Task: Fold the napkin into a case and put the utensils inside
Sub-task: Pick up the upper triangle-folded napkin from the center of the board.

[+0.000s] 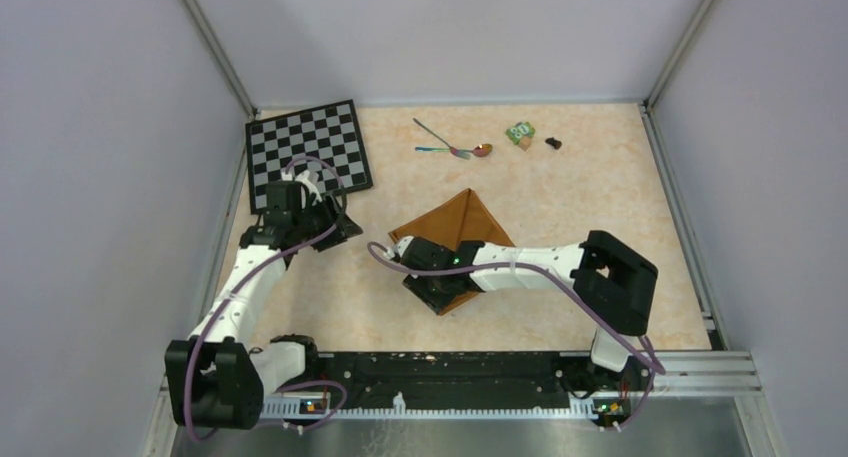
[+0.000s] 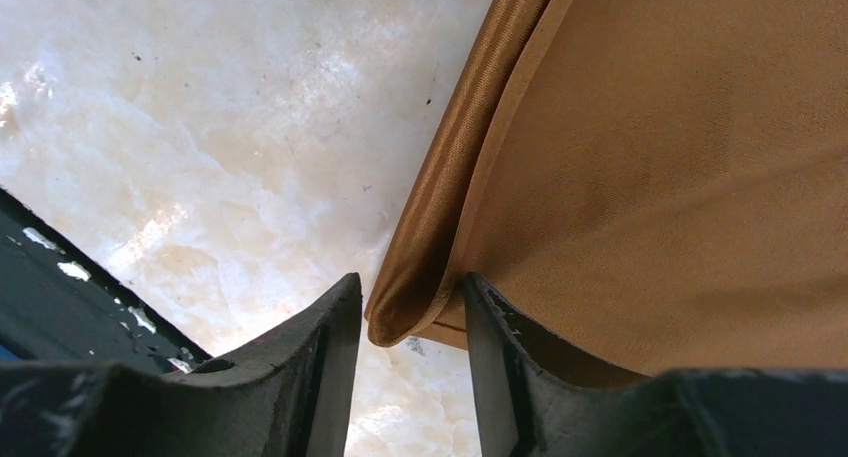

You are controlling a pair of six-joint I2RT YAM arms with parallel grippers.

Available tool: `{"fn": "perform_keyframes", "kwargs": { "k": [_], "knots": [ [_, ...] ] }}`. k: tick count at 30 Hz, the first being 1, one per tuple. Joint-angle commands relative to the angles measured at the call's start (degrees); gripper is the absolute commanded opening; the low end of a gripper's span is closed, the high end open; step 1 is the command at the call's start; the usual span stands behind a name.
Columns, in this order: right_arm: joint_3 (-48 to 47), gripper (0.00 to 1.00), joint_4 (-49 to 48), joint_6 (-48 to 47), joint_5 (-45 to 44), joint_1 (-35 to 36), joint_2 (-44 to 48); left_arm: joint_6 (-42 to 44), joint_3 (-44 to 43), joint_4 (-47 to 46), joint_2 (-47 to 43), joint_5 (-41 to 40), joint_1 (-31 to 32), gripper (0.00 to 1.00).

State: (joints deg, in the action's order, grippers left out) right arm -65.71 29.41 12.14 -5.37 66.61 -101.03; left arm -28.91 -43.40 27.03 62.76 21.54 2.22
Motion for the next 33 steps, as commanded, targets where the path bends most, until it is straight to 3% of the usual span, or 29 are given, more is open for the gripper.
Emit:
{"fn": "perform_keyframes", "kwargs": {
  "k": [1, 14, 17, 24, 29, 33],
  "knots": [
    [-2.33, 0.44, 0.30, -0.27, -2.72, 1.40, -1.44, 1.04, 0.73, -2.11, -1.38, 1.80, -0.54, 0.54],
    [-2.13, 0.48, 0.34, -2.07, -6.80, 4.25, -5.87, 1.30, 1.07, -1.58, -2.16, 2.15, -0.83, 0.55],
    [-1.22, 0.38, -0.08, -1.88, -8.26, 4.32, -6.83, 1.37, 1.34, -1.56, -2.29, 2.28, -1.02, 0.55],
    [2.29, 0.03, -3.51, -1.70, -13.26, 4.32, -4.92, 1.53, 2.74, -1.68, -2.70, 2.61, -1.28, 0.60],
    [0.90, 0.00, -4.26, -2.74, -12.53, 4.32, -3.32, -1.15, 5.98, -5.17, -2.28, 9.74, -1.28, 0.69],
    [0.77, 0.00, -4.58, -3.58, -10.05, 4.24, 0.96, -9.90, 14.45, -17.34, -1.56, 19.74, 0.48, 0.82]
  ]
}}
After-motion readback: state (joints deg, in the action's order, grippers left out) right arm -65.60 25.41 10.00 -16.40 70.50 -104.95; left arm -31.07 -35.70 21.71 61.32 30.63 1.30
